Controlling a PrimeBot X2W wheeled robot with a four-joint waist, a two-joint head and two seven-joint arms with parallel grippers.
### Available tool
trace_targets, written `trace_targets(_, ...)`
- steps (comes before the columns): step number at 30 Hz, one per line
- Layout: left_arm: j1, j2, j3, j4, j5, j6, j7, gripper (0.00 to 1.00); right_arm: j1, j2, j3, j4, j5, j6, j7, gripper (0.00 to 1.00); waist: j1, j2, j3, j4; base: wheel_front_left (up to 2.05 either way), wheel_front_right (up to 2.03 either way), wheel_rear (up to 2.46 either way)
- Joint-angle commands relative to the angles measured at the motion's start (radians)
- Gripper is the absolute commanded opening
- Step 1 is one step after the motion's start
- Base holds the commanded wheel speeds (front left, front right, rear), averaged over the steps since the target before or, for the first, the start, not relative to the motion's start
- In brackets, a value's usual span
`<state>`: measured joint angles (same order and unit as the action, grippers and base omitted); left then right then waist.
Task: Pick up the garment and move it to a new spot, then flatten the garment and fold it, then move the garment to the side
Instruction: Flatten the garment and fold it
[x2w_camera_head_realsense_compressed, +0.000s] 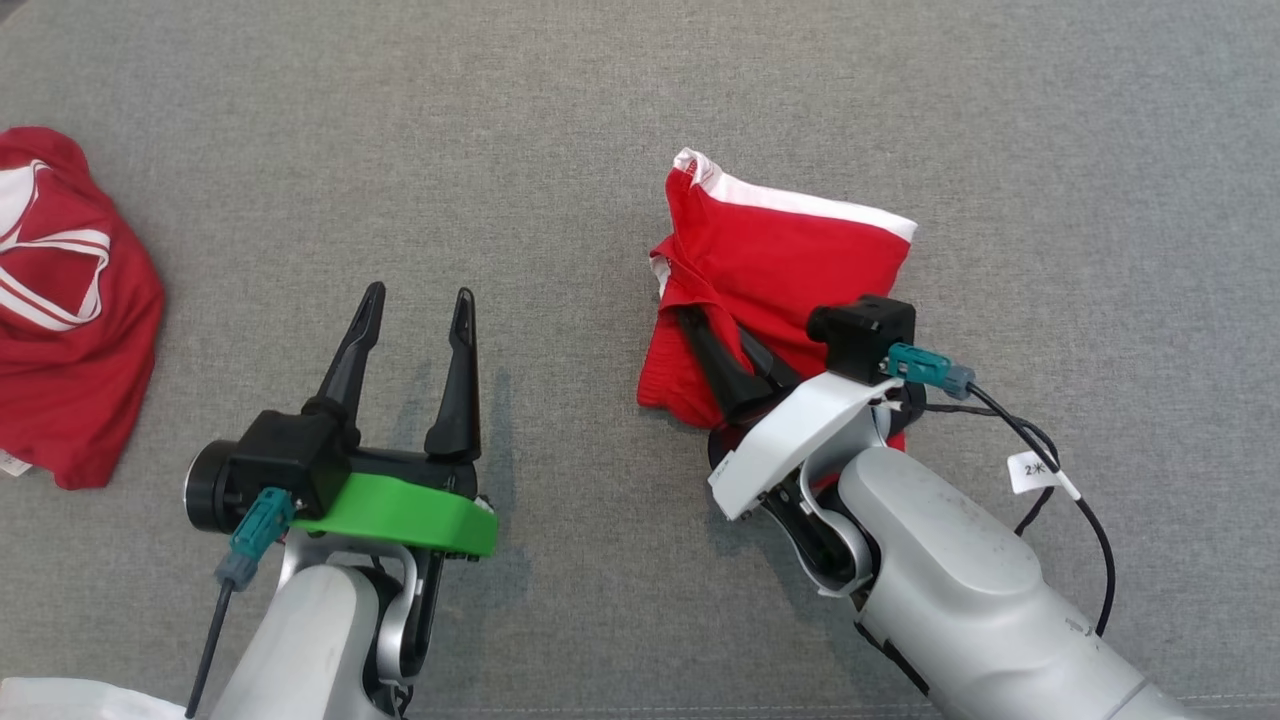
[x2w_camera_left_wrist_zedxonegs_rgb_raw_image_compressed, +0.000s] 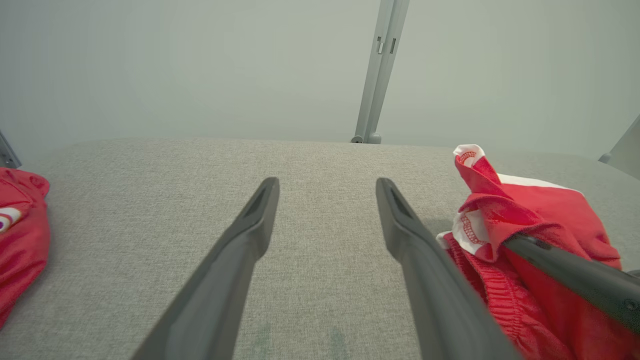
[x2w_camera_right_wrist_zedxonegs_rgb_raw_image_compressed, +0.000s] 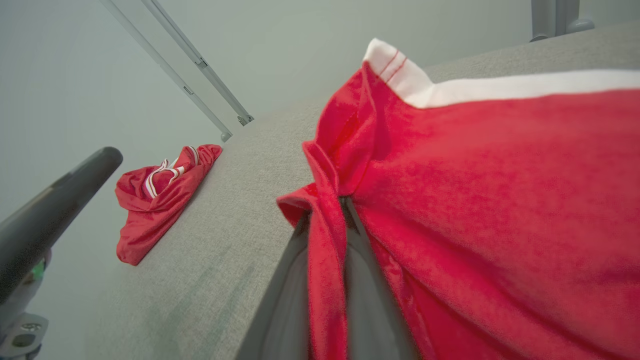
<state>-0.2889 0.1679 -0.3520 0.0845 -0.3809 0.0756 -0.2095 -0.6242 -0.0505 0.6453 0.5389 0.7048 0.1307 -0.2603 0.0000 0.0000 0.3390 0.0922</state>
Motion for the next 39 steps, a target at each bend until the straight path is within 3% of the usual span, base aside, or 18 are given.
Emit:
trace_targets(1, -0.015, -0.003, 0.001, 0.005, -0.005, -0.003, -0.006, 1.0, -0.018, -0.001, 0.011, 0.005, 0.0, 0.0, -0.005, 1.0, 0.0, 0.0, 0.005, 0.003, 0.0, 0.0, 0.0)
trace_targets(6, -0.014, -0.005, 0.002, 0.013, -0.012, -0.002, -0.015, 1.0, -0.008, -0.002, 0.022, -0.06, -0.048, 0.0, -0.005, 1.0, 0.0, 0.0, 0.002, -0.007, 0.0, 0.0, 0.0)
trace_targets(12, -0.006, 0.006, 0.011, 0.013, -0.016, 0.01, -0.018, 1.0, 0.042, -0.002, -0.053, -0.225, -0.206, 0.0, -0.005, 1.0, 0.0, 0.0, -0.014, -0.033, 0.0, 0.0, 0.0)
trace_targets(15, -0.002, 0.014, 0.018, 0.008, -0.016, 0.014, -0.019, 1.0, 0.092, -0.002, -0.141, -0.316, -0.294, 0.0, -0.005, 1.0, 0.0, 0.0, -0.023, -0.045, 0.0, 0.0, 0.0)
trace_targets(16, 0.0, 0.019, 0.023, 0.005, -0.016, 0.02, -0.021, 1.0, 0.127, -0.003, -0.217, -0.366, -0.353, 0.0, -0.005, 1.0, 0.0, 0.0, -0.029, -0.051, 0.0, 0.0, 0.0)
trace_targets(24, 0.015, 0.037, 0.05, -0.012, -0.024, 0.04, -0.024, 1.0, 0.27, -0.015, -0.505, -0.475, -0.48, 0.0, 0.004, 1.0, 0.0, 0.0, -0.048, -0.071, 0.0, 0.0, 0.0)
trace_targets(31, 0.037, 0.059, 0.076, -0.03, -0.035, 0.056, -0.025, 1.0, 0.396, -0.052, -0.689, -0.511, -0.507, 0.0, 0.039, 1.0, 0.0, 0.0, -0.065, -0.08, 0.0, 0.0, 0.0)
trace_targets(39, 0.051, 0.073, 0.076, -0.052, -0.033, 0.066, -0.012, 1.0, 0.438, -0.038, -0.725, -0.532, -0.497, 0.0, 0.048, 1.0, 0.0, 0.0, -0.068, -0.088, 0.0, 0.0, 0.0)
